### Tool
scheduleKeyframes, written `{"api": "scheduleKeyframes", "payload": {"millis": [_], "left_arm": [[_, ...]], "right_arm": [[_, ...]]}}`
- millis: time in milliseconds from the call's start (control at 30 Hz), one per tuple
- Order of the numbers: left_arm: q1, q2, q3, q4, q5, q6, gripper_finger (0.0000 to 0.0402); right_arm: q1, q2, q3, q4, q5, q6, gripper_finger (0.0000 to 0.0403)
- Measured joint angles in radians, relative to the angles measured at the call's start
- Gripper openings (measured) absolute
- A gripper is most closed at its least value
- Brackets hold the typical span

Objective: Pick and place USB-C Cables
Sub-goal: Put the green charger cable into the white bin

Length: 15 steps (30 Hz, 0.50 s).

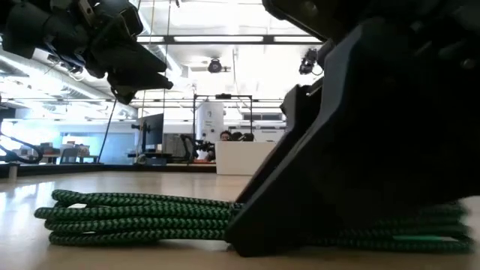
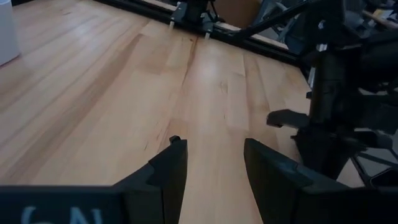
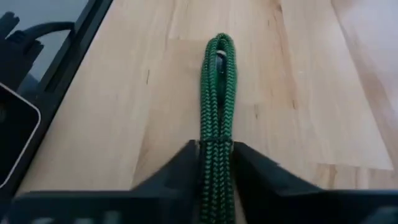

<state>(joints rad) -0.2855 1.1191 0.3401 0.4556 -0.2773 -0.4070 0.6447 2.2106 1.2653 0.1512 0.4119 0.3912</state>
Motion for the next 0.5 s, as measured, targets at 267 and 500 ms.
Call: {"api": "scheduleKeyframes", "payload": {"millis": [267,500], "left_arm": [[-0.043,-0.011,0.001,-0.003,0.014,0.027,0.0165],[-0.075,-0.081,0.001,-0.005,0.002,0.048,0.0164]], "right_arm": [[-0.05,-0.141,-0.007,-0.344,-0.008,-0.106,0.0032],[-0.238,-0.433,-0.007,-0.687,0.09,-0.362,0.0028]]}}
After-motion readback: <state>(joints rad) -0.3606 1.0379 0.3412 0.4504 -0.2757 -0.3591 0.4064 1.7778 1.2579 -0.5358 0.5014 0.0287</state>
